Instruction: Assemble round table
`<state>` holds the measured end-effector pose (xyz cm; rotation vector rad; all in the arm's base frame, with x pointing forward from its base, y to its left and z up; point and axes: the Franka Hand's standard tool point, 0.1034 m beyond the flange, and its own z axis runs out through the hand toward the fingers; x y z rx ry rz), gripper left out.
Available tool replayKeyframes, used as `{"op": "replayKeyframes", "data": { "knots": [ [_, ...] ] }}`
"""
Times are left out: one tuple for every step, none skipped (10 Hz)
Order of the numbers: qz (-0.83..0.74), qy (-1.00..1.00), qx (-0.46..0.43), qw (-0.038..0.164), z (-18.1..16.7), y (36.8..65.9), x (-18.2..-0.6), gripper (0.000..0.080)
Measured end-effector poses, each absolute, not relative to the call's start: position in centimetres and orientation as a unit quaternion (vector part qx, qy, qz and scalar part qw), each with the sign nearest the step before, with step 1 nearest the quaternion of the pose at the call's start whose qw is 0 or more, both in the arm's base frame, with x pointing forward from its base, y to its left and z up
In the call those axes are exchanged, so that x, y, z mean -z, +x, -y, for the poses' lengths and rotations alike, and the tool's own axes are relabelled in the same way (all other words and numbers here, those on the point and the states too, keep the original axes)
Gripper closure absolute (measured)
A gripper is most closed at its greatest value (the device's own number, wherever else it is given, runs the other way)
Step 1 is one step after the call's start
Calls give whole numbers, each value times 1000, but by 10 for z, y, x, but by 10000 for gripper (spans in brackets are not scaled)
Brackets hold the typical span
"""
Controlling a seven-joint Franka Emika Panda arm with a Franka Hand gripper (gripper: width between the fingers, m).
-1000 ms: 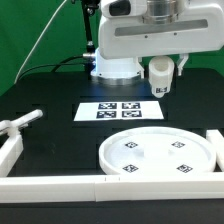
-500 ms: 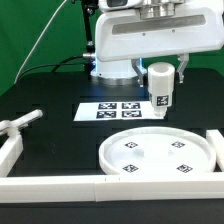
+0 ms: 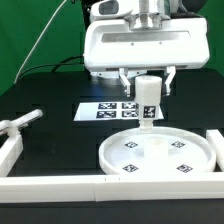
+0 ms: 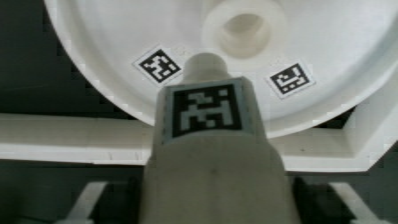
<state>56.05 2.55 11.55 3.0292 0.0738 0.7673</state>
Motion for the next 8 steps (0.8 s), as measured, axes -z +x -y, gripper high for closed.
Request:
{"op": "replayKeyframes", "data": {
  "knots": [
    [-23, 970, -244, 8, -26, 560, -113, 394],
    [-22, 970, -242, 4, -32, 561, -110, 394],
    [-27, 970, -242, 0, -40, 563, -109, 394],
    [-29, 971, -238, 0, -42, 561, -105, 394],
    [-30, 972, -235, 1, -41, 559, -100, 394],
    [-30, 973, -230, 2, -40, 556, -94, 394],
    [-32, 973, -230, 2, -43, 556, -92, 394],
    [-33, 972, -231, 2, -44, 556, -92, 394]
  ]
}}
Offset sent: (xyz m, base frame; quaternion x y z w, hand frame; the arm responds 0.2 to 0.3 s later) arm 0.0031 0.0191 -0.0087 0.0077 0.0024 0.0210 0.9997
